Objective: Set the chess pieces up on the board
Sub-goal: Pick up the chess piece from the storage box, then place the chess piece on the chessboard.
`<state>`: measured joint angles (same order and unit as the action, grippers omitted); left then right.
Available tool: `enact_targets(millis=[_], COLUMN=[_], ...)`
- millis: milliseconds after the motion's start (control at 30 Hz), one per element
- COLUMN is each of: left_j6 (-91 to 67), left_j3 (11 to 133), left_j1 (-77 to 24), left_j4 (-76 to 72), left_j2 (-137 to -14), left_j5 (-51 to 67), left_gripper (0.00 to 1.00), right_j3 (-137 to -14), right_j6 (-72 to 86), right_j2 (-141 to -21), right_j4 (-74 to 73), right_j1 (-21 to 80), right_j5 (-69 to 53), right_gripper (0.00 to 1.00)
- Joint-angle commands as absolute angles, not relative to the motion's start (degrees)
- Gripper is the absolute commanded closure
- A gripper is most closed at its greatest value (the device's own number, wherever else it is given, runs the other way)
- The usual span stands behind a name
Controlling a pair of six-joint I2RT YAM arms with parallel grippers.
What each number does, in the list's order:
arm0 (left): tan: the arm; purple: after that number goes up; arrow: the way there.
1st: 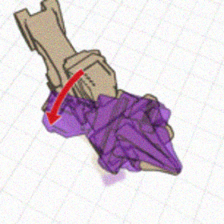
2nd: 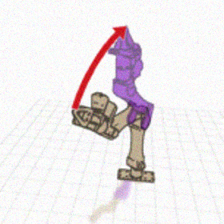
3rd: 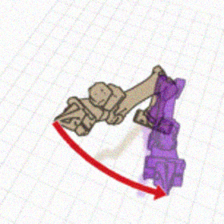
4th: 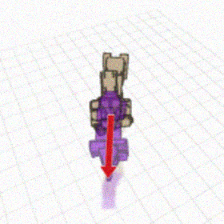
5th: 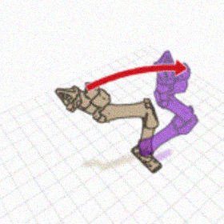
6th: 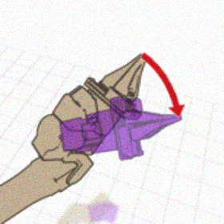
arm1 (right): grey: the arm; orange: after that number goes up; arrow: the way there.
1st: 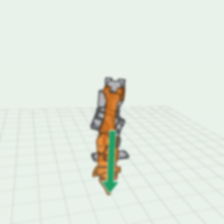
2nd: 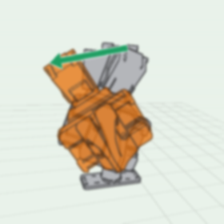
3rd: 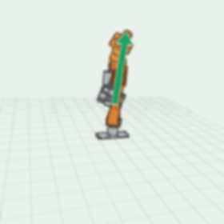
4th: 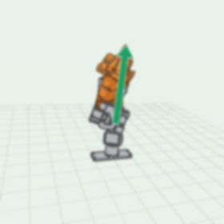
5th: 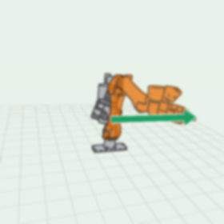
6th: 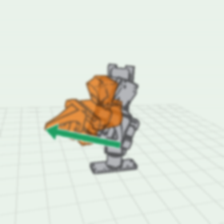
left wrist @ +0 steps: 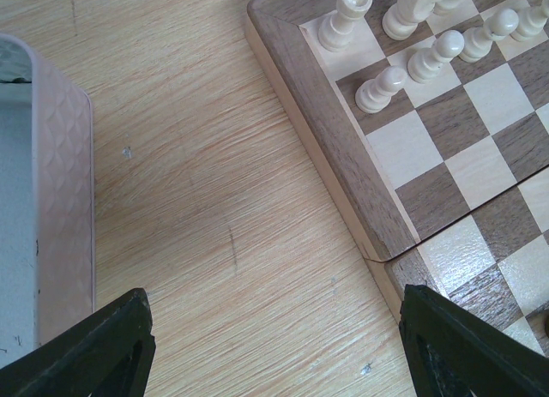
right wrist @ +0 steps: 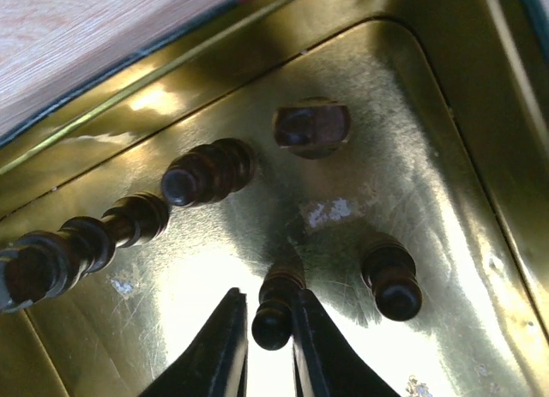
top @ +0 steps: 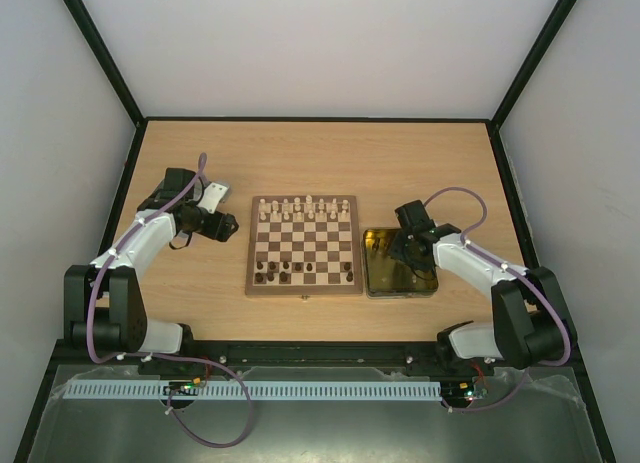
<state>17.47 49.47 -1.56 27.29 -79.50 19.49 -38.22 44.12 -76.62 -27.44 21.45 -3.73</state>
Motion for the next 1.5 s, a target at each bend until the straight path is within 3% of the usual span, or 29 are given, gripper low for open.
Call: enact_targets(millis=[0, 233, 533, 700, 1133, 1467], left_j6=[17.6, 17.6, 17.7, 17.7, 17.7, 17.8], left_j3=[48.9, 48.9, 49.1, 49.0, 48.9, 48.9], left_j1=[-1.2, -1.2, -1.2, -1.2, -1.3, -1.2], left_j4=[26.9, 27.0, 27.2, 27.2, 27.2, 27.2], left_j2=[-79.4, -79.5, -79.9, -79.9, -80.2, -80.2], left_j5=[19.9, 20.0, 20.2, 20.1, 19.6, 19.8], left_gripper=[0.21, 0.21, 0.21, 0.21, 0.21, 0.21], right_j3=[-37.6, -38.5, -40.0, -44.5, -62.4, -63.2], right_j6=[43.8, 43.0, 41.1, 41.6, 43.1, 44.0], right_j2=[-76.3, -74.4, -69.7, -68.1, -84.9, -92.4], right_j4=[-27.4, -29.8, -32.1, -35.1, -39.9, -36.5], right_j1=[21.1, 21.1, 22.1, 30.0, 54.2, 58.8], right_j5=[-2.8, -0.5, -2.8, 1.3, 7.5, 4.8], right_gripper=[0.88, 0.98, 0.98, 0.98, 0.98, 0.98])
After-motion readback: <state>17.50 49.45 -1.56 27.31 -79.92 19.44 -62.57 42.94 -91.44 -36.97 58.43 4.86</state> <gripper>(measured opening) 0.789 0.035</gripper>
